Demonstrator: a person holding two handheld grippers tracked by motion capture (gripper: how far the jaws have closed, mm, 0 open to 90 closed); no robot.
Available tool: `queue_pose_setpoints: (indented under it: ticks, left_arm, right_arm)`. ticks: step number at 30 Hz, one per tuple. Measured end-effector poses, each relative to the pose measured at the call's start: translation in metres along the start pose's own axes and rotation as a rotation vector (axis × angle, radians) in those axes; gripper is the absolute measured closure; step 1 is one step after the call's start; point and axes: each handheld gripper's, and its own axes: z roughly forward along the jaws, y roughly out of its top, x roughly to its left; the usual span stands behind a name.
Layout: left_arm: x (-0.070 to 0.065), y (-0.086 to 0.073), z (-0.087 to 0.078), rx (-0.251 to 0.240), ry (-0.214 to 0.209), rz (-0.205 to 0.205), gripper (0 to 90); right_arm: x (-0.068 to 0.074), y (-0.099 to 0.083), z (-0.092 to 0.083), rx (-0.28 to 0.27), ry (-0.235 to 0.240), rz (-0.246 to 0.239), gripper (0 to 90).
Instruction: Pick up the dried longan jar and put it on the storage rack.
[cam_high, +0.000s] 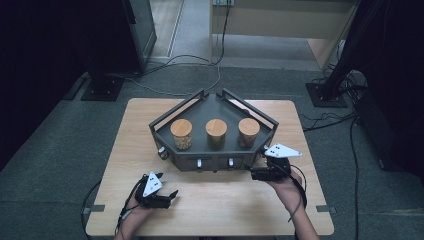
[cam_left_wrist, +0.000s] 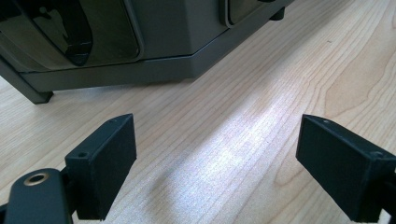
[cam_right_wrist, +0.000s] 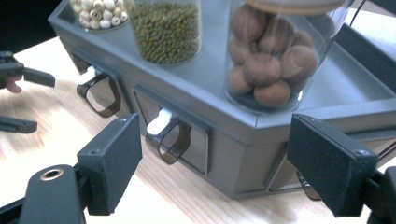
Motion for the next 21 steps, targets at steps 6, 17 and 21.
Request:
queue_pose_setpoints:
  ticks: [6, 17, 21]
  left_arm:
    - [0.000, 0.001, 0.000, 0.004, 0.001, 0.003, 12.1]
    - [-0.002, 0.002, 0.001, 0.013, 0.007, 0.014, 12.2]
    - [-0.002, 0.003, 0.001, 0.015, 0.008, 0.017, 12.1]
  right_arm:
    - [0.004, -0.010, -0.001, -0.011, 0.008, -0.018, 18.1]
    - [0.010, -0.027, 0.000, -0.014, 0.029, -0.034, 18.1]
    - [0.010, -0.033, 0.002, -0.016, 0.039, -0.028, 18.1]
